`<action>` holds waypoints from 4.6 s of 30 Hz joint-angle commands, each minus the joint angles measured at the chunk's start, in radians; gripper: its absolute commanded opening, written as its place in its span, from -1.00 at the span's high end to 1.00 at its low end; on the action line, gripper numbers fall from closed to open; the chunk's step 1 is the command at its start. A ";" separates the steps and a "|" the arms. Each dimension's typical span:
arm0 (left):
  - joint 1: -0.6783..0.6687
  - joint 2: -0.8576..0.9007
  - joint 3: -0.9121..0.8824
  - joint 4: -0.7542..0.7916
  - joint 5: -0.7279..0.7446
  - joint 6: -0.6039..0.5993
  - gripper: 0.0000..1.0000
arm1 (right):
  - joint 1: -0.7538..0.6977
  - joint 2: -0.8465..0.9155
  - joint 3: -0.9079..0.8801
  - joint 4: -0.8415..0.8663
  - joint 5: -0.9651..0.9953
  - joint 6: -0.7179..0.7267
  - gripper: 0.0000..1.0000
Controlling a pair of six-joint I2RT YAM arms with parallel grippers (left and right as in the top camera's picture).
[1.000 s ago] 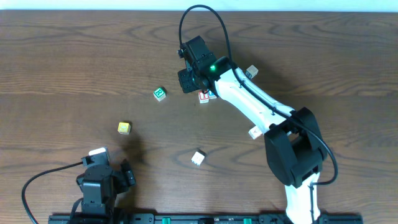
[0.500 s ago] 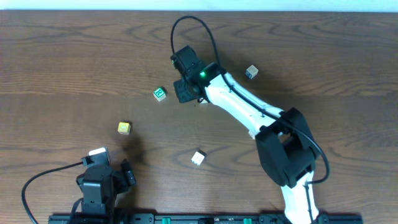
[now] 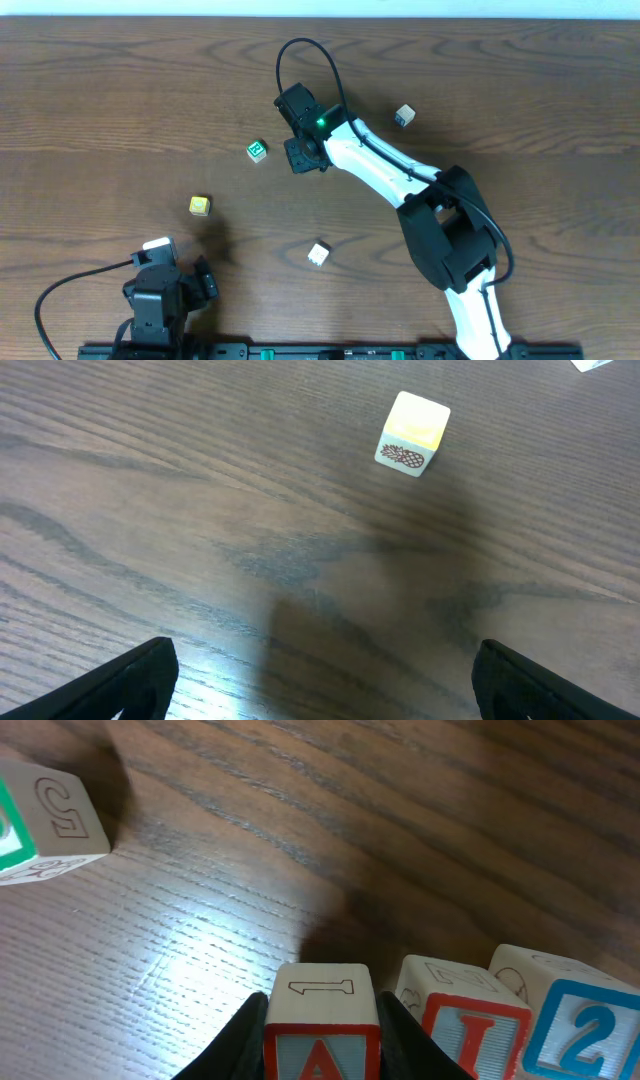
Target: Spell out Ai2
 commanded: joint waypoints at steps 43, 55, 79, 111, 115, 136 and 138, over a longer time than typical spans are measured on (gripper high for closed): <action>0.006 -0.007 -0.003 -0.011 0.000 0.011 -0.90 | 0.002 0.014 0.005 0.056 0.047 0.005 0.20; 0.006 -0.007 -0.003 -0.011 0.000 0.011 -0.91 | -0.031 0.014 0.108 0.038 0.081 -0.057 0.17; 0.006 -0.007 -0.003 -0.011 0.000 0.011 -0.90 | 0.046 0.045 0.126 -0.073 0.016 -0.154 0.97; 0.006 -0.007 -0.003 -0.011 0.000 0.011 -0.91 | 0.039 0.095 0.126 -0.061 0.050 -0.103 0.97; 0.006 -0.007 -0.003 -0.011 0.000 0.011 -0.90 | 0.036 0.095 0.126 -0.061 0.055 -0.092 0.97; 0.006 -0.007 -0.003 -0.011 0.000 0.011 -0.91 | 0.034 0.095 0.126 -0.031 0.103 -0.037 0.97; 0.006 -0.007 -0.003 -0.011 0.000 0.011 -0.90 | 0.034 0.095 0.126 -0.032 0.114 -0.026 0.97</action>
